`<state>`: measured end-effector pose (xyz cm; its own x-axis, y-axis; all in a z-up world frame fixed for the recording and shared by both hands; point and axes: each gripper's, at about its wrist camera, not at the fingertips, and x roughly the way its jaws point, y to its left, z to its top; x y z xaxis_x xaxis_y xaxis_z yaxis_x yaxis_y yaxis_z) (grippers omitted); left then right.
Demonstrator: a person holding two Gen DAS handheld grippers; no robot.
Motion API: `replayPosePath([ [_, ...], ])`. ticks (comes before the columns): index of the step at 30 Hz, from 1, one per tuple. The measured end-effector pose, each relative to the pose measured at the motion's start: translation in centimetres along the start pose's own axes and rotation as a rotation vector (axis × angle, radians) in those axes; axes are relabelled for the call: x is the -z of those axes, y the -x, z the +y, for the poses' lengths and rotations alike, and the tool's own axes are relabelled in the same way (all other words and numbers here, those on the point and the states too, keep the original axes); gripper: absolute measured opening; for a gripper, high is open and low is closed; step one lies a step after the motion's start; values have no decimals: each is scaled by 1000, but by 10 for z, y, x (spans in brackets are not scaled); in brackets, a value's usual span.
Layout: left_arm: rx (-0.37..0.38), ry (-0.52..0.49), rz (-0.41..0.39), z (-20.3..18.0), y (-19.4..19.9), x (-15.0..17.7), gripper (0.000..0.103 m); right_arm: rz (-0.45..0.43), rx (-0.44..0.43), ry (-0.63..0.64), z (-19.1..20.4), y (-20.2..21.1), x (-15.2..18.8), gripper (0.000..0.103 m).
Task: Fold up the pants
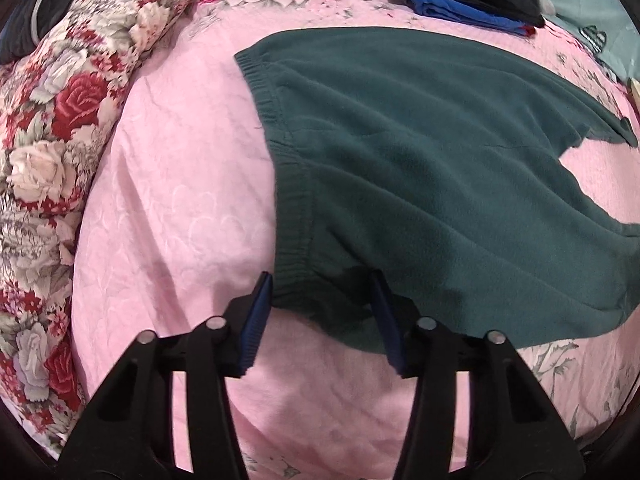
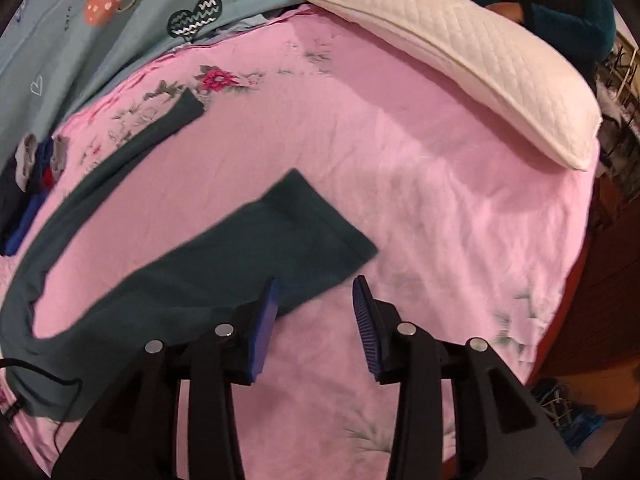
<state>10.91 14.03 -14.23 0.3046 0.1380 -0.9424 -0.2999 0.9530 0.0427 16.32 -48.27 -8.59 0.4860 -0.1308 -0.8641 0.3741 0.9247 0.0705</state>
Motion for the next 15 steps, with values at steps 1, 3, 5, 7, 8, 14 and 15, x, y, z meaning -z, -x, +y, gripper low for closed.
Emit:
replayPosePath([
  [1,-3,-14,0,-2,0,0,29,-14,-30,28,13,-1,-7,40],
  [3,-47,-45,1,-9,2,2,26,-42,-72,91,39,-1,-20,41],
  [5,-100,-38,5,-9,4,4,24,-78,-125,130,68,-8,-44,41],
  [7,-139,12,12,-1,6,6,24,-113,-134,140,93,-20,-72,43],
  [8,-169,50,15,7,9,8,24,-130,-132,136,100,-32,-92,46],
  [14,-251,195,75,26,20,17,57,-73,-180,214,129,-121,-180,49],
  [15,-278,191,67,25,25,19,58,-57,-187,255,136,-136,-187,49],
])
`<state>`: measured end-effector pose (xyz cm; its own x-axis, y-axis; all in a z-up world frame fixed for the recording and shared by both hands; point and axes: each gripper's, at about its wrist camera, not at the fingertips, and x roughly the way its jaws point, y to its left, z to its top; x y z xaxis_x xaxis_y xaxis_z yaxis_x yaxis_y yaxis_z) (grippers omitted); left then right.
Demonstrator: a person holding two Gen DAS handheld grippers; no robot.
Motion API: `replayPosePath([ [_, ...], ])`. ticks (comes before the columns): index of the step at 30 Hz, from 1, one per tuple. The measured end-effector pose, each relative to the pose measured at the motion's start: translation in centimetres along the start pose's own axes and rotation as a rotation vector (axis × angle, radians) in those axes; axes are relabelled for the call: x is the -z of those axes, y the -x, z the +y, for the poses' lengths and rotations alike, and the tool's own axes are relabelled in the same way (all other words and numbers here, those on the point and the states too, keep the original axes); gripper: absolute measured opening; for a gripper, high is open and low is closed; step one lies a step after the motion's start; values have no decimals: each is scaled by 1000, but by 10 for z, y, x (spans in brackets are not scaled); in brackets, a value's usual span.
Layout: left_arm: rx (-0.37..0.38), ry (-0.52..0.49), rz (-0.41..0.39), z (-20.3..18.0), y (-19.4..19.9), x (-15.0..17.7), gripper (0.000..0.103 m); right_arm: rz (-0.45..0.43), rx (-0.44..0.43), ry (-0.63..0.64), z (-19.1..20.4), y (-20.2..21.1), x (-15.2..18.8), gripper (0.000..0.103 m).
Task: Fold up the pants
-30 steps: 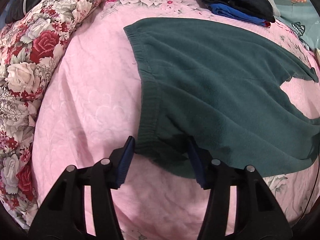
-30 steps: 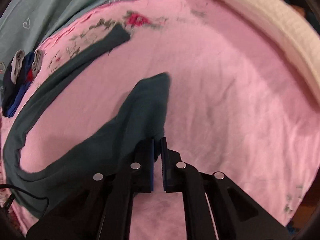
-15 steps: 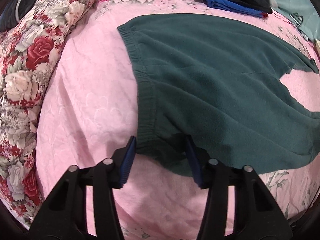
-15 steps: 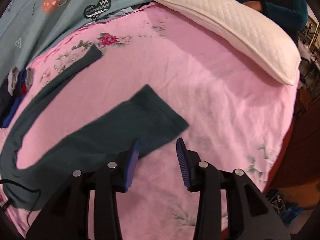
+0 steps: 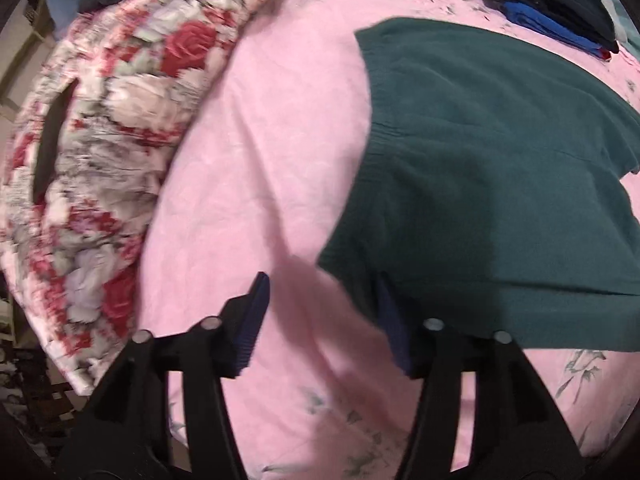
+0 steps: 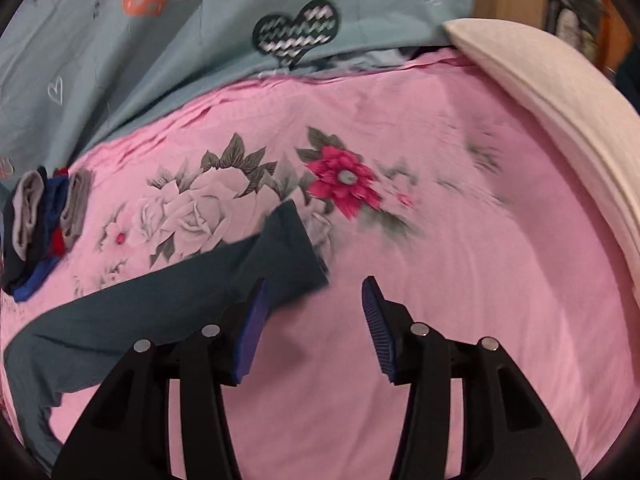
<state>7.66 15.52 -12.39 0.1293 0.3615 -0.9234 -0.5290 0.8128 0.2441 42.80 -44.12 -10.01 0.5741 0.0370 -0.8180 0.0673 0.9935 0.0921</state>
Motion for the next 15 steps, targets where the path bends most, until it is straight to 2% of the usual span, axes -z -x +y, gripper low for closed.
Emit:
replayPosePath([
  [1,-19,-2,-2,0,6,3,61,17,-1,46,4,-14,-4,49],
  [2,-37,-1,0,-1,10,5,62,39,-8,85,7,-26,-5,43],
  [3,-60,-2,5,-1,14,7,63,70,-16,115,9,-37,-4,26],
  [5,-106,1,17,-2,22,12,63,74,-17,146,12,-33,-8,13],
  [9,-122,63,22,2,40,20,65,38,-150,109,9,9,-33,13],
  [10,-121,78,26,1,43,21,65,32,-166,102,9,12,-41,16],
  [11,-114,93,27,-2,47,20,65,35,-172,94,10,11,-49,29],
  [12,-108,102,24,-5,53,20,66,40,-179,85,10,6,-56,57],
  [13,-103,105,18,-7,56,21,67,35,-188,75,11,2,-60,66],
  [15,-110,96,7,-20,64,22,70,22,-223,76,8,-8,-65,68],
])
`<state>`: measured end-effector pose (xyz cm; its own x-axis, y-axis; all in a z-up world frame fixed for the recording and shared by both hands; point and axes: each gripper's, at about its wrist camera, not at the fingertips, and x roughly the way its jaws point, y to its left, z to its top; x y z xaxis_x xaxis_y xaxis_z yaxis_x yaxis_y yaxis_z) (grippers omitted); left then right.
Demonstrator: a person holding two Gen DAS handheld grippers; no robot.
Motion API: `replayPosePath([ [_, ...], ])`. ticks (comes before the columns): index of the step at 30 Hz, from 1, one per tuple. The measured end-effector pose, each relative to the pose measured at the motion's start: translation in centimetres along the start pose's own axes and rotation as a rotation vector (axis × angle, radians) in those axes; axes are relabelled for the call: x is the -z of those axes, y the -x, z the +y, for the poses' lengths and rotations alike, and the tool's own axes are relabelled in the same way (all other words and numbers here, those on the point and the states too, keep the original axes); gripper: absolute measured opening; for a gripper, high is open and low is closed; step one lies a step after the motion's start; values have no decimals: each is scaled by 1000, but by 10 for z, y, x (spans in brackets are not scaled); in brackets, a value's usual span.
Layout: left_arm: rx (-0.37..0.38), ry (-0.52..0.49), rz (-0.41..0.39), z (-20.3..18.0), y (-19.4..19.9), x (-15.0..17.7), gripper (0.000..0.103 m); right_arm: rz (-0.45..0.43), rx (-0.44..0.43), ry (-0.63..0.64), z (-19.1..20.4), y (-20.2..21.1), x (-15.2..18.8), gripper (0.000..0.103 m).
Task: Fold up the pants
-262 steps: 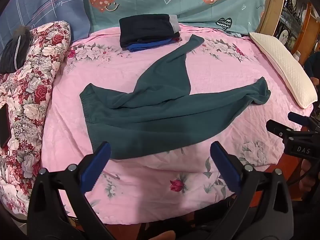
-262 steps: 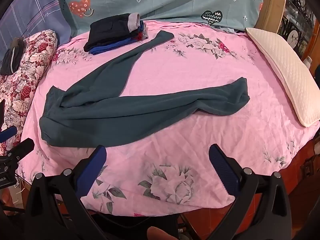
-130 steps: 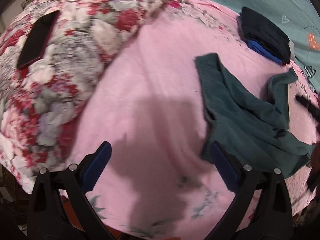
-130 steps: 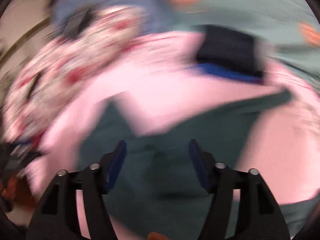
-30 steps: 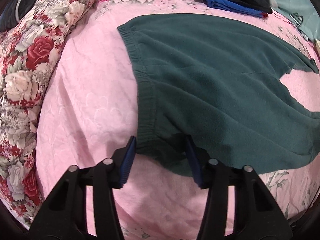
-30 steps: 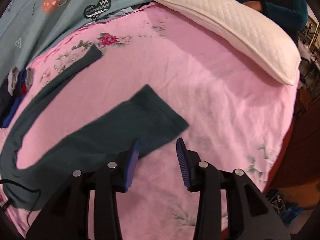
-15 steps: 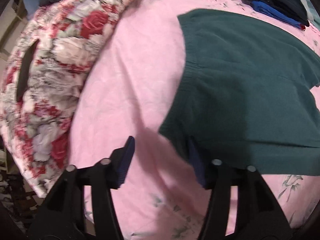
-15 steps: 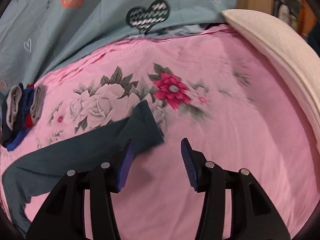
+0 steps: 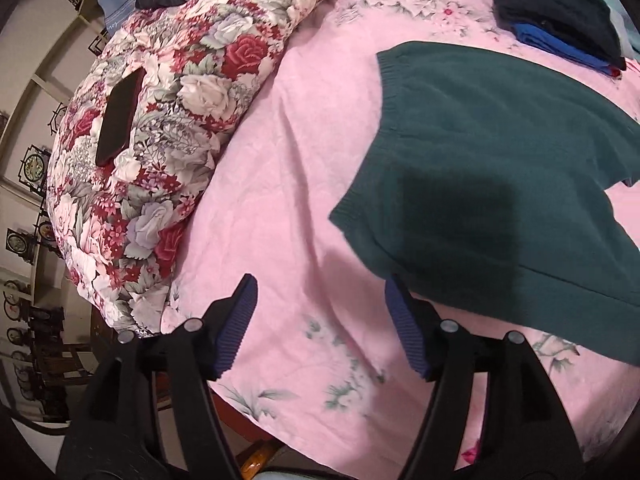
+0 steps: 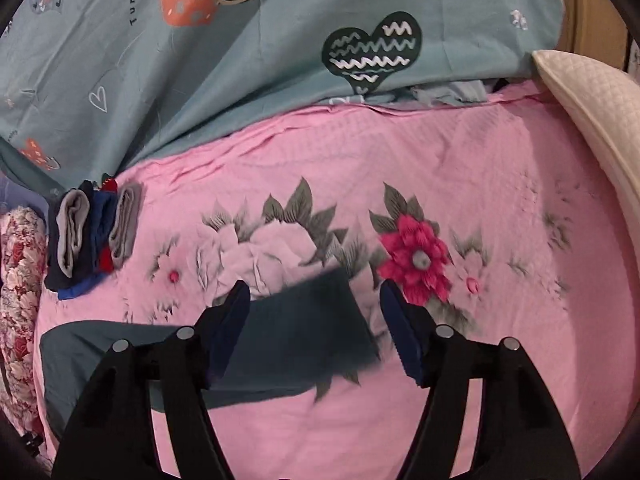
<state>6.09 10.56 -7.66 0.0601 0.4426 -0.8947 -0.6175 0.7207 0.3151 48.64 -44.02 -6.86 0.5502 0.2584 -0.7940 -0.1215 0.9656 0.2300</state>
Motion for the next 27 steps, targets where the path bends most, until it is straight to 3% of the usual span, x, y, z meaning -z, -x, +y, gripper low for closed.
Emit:
replayPosePath([
  [4,-3,-22,-8,-17,10,7,73,5,-10,-100,-28,0,15,67],
  [8,-9,-22,2,-25,15,14,74,54,6,-146,-54,-7,39,58],
  [13,-9,9,16,-27,23,16,75,92,-109,-34,-38,-32,57,54],
  [14,-13,9,13,-28,25,16,76,87,-108,-2,-31,-35,58,42],
  [15,-16,8,9,-29,28,16,76,89,-86,39,-24,-38,59,20],
  [17,-18,-1,-2,-32,33,14,76,109,-49,94,-15,-41,56,12],
  [23,-14,-16,-25,-39,37,8,80,100,-136,-105,-40,28,41,12],
  [25,-1,-16,-16,-43,33,6,80,120,-65,-107,-45,33,48,15],
  [27,17,-12,0,-46,29,6,80,164,97,-39,-47,18,60,31],
])
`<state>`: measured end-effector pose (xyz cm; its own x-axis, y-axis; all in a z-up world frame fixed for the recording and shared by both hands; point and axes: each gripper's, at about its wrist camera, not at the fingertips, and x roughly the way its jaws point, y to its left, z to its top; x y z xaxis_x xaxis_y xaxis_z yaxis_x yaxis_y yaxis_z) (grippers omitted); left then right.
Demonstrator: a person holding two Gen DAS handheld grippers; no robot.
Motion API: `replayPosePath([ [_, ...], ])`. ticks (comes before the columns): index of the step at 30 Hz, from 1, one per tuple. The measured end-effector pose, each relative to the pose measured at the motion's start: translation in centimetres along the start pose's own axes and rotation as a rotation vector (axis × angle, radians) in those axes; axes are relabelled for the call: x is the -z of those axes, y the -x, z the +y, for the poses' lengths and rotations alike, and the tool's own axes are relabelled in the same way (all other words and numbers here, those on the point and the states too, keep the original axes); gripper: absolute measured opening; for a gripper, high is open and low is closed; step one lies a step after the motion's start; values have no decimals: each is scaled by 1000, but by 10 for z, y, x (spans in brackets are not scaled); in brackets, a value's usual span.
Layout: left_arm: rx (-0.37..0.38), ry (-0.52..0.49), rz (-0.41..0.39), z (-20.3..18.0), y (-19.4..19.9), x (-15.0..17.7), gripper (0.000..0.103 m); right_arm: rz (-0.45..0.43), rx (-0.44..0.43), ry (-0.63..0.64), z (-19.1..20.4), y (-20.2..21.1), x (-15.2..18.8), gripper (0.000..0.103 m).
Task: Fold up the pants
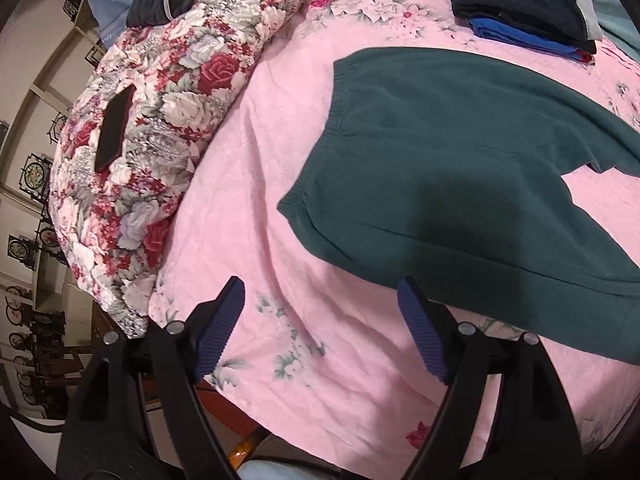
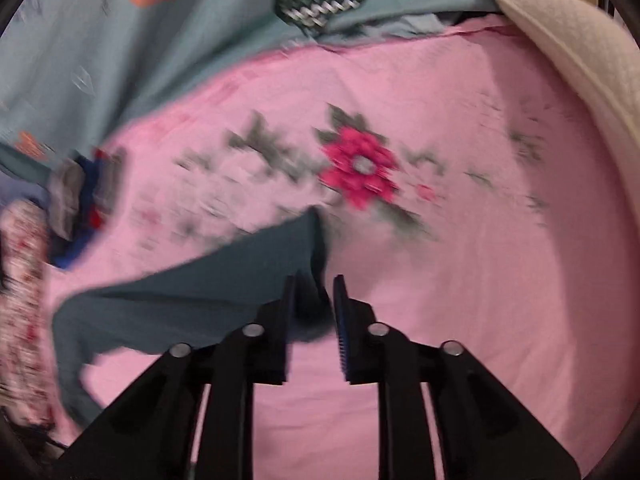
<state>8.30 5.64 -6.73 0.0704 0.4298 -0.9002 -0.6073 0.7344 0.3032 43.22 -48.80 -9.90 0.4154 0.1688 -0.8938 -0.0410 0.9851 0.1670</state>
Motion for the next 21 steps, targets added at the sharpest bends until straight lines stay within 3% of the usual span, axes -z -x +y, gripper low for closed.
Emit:
replayPosePath([
  [1,7,2,7,-1,-1,0,80,36,114,26,-2,-11,6,31],
  [3,16,2,-4,0,0,2,83,35,191,18,-8,-14,15,31],
  [7,10,-18,-10,7,-8,4,86,-26,110,61,20,10,33,35],
  [9,14,-9,-10,13,-14,0,86,-42,51,175,60,20,44,44],
  [12,52,-2,-33,25,-21,-12,86,-30,-92,361,130,31,65,45],
  [15,90,-28,-65,30,-29,-23,87,6,-233,545,190,42,103,45],
  [17,153,-68,-98,31,-36,-28,87,33,-302,672,223,50,142,45],
  [21,208,-172,-120,26,-57,-36,87,198,-370,689,254,42,209,45],
])
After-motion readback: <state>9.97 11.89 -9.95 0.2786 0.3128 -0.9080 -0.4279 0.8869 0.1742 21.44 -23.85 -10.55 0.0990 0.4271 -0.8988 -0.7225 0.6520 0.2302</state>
